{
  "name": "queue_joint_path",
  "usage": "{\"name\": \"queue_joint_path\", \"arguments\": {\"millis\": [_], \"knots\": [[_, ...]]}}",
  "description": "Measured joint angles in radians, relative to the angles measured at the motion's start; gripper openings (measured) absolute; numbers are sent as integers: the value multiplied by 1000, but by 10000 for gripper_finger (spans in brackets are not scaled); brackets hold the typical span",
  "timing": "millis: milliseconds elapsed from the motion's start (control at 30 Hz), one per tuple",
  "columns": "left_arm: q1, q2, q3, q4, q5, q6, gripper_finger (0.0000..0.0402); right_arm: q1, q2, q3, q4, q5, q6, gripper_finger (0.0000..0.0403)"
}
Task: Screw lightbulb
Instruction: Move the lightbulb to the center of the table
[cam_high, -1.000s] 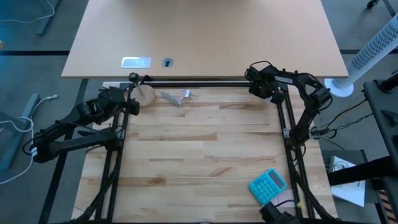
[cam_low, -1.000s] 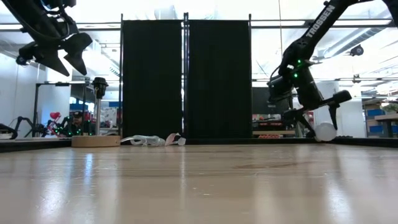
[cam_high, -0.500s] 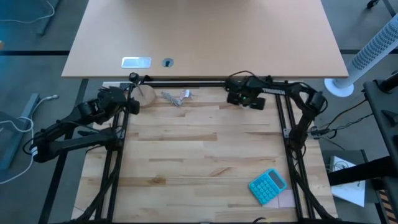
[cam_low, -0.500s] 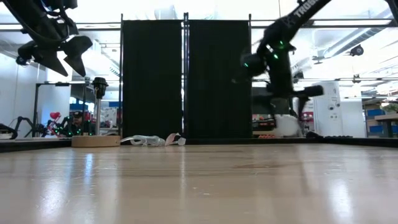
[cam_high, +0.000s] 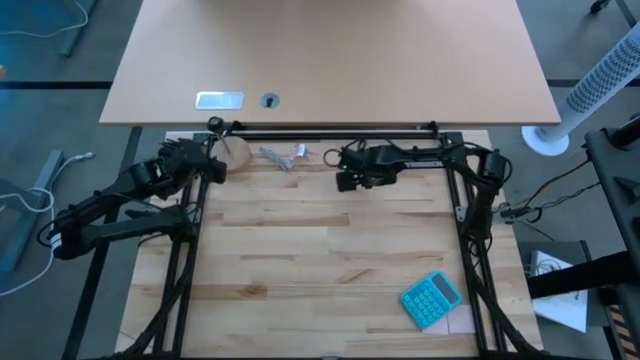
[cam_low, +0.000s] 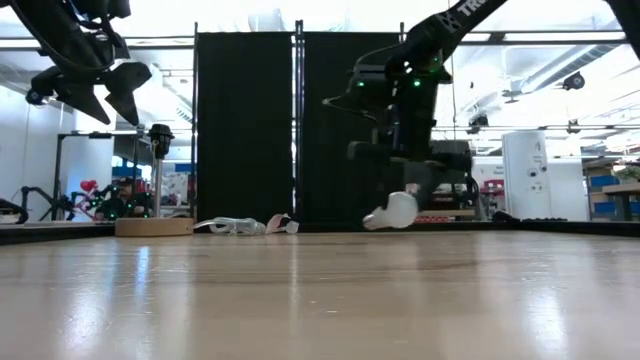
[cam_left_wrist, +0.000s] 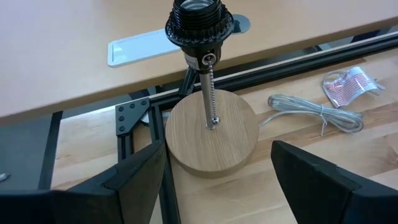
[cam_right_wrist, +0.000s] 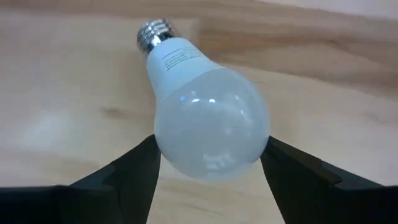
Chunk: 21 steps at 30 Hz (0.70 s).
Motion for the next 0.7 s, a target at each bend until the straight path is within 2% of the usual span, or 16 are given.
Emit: {"name": "queue_joint_path", "arguments": {"millis": [233, 367, 433, 533, 700], "knots": [[0, -2, 0, 0, 15, 0, 284, 78, 111, 126, 23, 0, -267, 266], [0, -2, 0, -1, 35, -1, 284, 119, 186, 221, 35, -4, -480, 262], [0, -1, 0, -1, 91, 8, 284, 140, 222, 276, 39, -26, -598, 262], [0, -4, 0, -7, 225, 82, 284, 169, 278, 367, 53, -32, -733, 267], [-3, -28, 0, -49, 384, 165, 284, 195, 356, 497, 41, -32, -829, 283]]}}
